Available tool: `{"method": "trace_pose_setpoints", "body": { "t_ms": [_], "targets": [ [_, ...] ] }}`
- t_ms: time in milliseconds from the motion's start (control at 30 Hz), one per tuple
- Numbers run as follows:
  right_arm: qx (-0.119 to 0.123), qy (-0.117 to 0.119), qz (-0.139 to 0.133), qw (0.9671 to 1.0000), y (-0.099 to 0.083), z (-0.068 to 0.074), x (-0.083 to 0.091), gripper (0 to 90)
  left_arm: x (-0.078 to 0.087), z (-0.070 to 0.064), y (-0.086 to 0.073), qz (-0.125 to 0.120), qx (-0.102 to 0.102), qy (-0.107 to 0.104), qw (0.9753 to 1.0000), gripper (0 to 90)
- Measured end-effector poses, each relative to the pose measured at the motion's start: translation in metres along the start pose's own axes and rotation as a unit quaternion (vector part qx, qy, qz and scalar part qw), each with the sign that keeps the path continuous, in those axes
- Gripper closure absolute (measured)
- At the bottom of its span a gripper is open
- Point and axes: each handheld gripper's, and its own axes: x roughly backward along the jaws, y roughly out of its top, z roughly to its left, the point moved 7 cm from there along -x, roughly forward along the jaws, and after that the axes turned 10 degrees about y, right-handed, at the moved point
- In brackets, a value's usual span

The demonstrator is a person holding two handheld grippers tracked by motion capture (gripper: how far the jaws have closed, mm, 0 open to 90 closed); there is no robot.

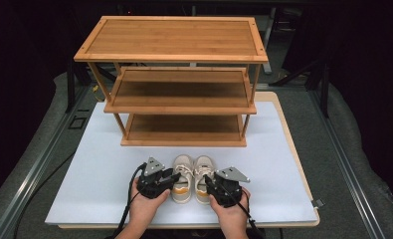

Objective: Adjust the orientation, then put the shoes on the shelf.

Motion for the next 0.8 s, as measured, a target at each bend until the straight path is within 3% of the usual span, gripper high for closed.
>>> {"method": "trace_pose_setpoints", "body": {
  "t_ms": [67,133,200,433,533,633,800],
  "targets": [
    [-0.003,-0.003,-0.001,1.0000,-0.002,0.004,0.001,60.6,0.001,-0.001,-0.001,-0.003,0.007,-0.001,1.0000,63.6],
    [-0.010,0.008,-0.006,0.9999,-0.004,0.011,0.002,53.5,0.003,-0.001,-0.002,-0.002,0.006,-0.003,1.0000,63.4],
    [-0.002,0.004,-0.006,1.0000,-0.005,0.014,0.001,52.0,0.005,-0.001,-0.004,0.000,0.005,-0.006,1.0000,63.3],
    [0.007,0.012,-0.006,0.9999,-0.005,0.011,0.000,49.6,0.005,-0.001,-0.004,-0.004,-0.002,-0.008,1.0000,60.9],
    [0.013,0.011,-0.006,0.9998,-0.005,0.010,0.002,47.6,0.006,-0.001,-0.006,-0.002,0.006,-0.011,0.9999,55.7],
    [0.016,0.000,-0.017,0.9997,-0.004,0.007,0.010,44.3,0.007,0.000,-0.012,-0.003,0.020,-0.014,0.9997,50.3],
    [0.002,0.020,-0.013,0.9997,-0.005,0.006,0.011,43.7,0.009,0.004,-0.015,-0.005,0.063,-0.029,0.9976,45.4]
  ]
}}
